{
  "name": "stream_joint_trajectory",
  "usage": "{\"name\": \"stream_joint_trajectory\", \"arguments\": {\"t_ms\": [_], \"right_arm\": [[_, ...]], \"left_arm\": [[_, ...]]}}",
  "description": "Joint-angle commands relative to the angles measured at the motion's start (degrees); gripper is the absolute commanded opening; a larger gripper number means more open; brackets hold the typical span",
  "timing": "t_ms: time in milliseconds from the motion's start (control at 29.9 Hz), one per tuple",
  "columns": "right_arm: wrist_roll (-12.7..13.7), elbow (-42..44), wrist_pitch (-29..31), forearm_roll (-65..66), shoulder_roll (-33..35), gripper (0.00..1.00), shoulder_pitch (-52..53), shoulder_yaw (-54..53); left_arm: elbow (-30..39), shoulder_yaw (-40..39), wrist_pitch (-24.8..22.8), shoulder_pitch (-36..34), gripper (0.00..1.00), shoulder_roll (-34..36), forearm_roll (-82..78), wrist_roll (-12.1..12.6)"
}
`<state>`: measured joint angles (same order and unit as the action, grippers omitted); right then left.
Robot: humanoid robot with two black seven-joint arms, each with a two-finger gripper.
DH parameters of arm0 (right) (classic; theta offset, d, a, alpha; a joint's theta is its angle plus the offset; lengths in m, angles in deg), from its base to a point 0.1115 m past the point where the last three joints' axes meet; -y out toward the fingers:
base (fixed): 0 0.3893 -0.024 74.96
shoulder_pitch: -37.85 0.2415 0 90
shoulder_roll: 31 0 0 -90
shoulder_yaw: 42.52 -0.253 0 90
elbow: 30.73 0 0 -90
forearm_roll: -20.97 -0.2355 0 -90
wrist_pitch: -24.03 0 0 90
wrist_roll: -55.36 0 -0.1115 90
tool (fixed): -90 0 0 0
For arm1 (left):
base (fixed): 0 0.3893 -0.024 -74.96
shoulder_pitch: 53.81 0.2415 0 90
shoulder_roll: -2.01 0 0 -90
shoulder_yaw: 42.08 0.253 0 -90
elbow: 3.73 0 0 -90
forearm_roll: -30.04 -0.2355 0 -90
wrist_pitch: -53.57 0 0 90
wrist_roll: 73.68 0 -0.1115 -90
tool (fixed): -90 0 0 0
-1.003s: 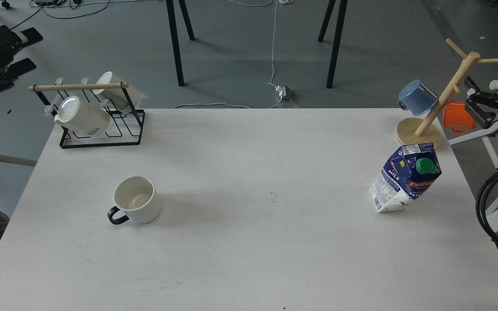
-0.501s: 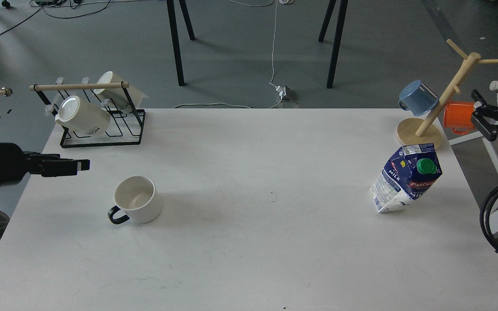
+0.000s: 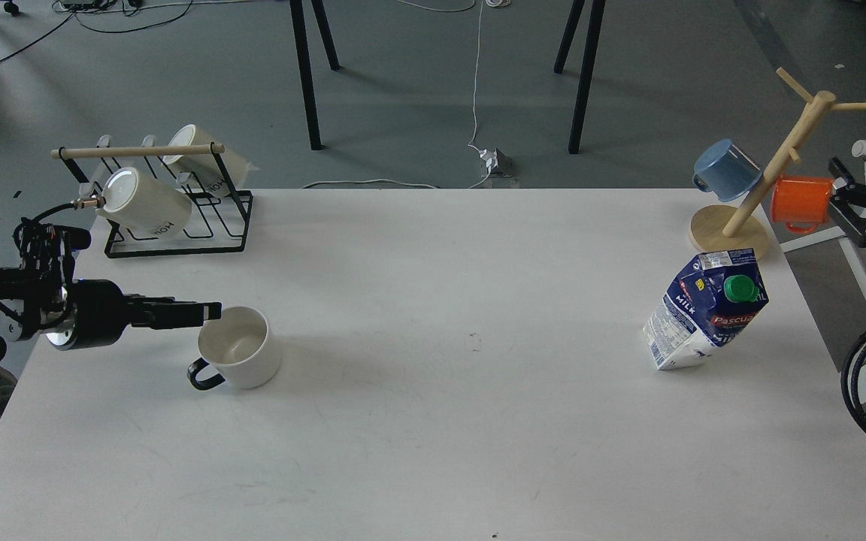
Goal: Place cup and milk with both arms
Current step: 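Lower the left gripper into the white mug's rim and close it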
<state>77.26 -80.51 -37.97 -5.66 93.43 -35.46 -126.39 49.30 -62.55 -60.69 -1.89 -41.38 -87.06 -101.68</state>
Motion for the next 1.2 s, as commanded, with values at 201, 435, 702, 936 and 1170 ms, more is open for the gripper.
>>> {"name": "stream_joint_trajectory", "arguments": {"t_ms": [201,435,702,936,1170], "right_arm": [[-0.01,0.03,0.0,0.0,0.02,0.98,-0.87,-0.07],[0.07,0.03,0.0,0.0,0.02,0.98,-1.4,-0.07],[-0.01,0.03,0.0,0.0,0.02,0.98,-2.02,-0.07],[-0.01,0.03,0.0,0.0,0.02,0.98,-2.89,-0.16],[-0.01,0.03,0.0,0.0,0.02,0.98,-3.34,-0.86]], "left_arm": [[-3.98,0.16,2.36,1.6,0.98,-3.98,-0.23,-0.01],[-6.1,0.25,3.51,2.66,0.95,-6.18,-0.23,-0.01],[-7.59,0.34,5.53,3.28,0.73,-6.27,-0.05,-0.01],[-7.5,0.6,7.11,4.94,0.42,-6.27,-0.49,-0.01],[-7.5,0.6,7.38,6.0,0.29,-6.18,-0.67,-0.01]]}}
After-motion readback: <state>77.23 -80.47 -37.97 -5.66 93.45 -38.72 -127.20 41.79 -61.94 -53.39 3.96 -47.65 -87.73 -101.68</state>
